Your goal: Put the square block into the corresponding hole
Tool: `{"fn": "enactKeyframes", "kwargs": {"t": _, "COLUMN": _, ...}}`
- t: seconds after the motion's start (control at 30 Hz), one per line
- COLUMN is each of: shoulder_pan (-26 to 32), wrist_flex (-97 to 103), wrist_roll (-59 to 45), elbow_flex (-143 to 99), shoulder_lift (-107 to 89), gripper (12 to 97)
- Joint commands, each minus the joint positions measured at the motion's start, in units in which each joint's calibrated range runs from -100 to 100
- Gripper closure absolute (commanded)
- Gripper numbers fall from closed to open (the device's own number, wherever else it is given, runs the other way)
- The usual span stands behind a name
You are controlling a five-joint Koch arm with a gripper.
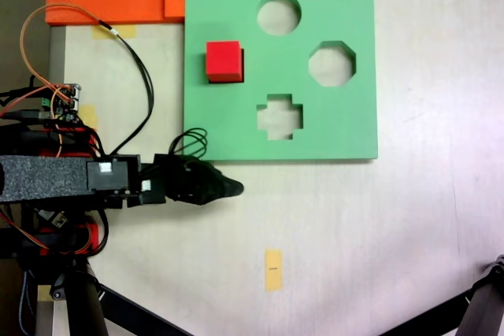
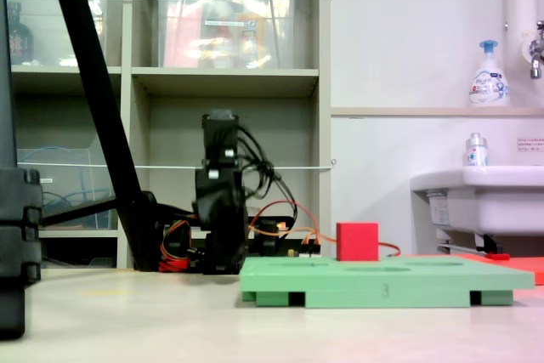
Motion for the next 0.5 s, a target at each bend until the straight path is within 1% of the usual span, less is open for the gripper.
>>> {"fn": "enactKeyframes", "kwargs": {"t": 0.0, "shoulder_pan": 0.49, "wrist_flex": 9.44, "wrist_roll": -1.07, "elbow_flex": -4.91, "shoulder_lift": -0.82, "gripper": 59.9}}
{"fn": "enactKeyframes", "kwargs": {"t": 0.1, "shoulder_pan": 1.37, "wrist_flex": 13.38, "wrist_roll": -2.39, "elbow_flex": -15.38, "shoulder_lift": -0.82, "gripper": 59.9}}
{"fn": "enactKeyframes", "kwargs": {"t": 0.3, "shoulder_pan": 1.76, "wrist_flex": 13.19, "wrist_roll": -4.35, "elbow_flex": -15.68, "shoulder_lift": -0.82, "gripper": 59.6}}
{"fn": "enactKeyframes", "kwargs": {"t": 0.4, "shoulder_pan": 1.76, "wrist_flex": 7.51, "wrist_roll": -4.35, "elbow_flex": -15.68, "shoulder_lift": -0.82, "gripper": 59.7}}
{"fn": "enactKeyframes", "kwargs": {"t": 0.47, "shoulder_pan": 1.71, "wrist_flex": 7.41, "wrist_roll": -4.35, "elbow_flex": -15.68, "shoulder_lift": -0.82, "gripper": 60.0}}
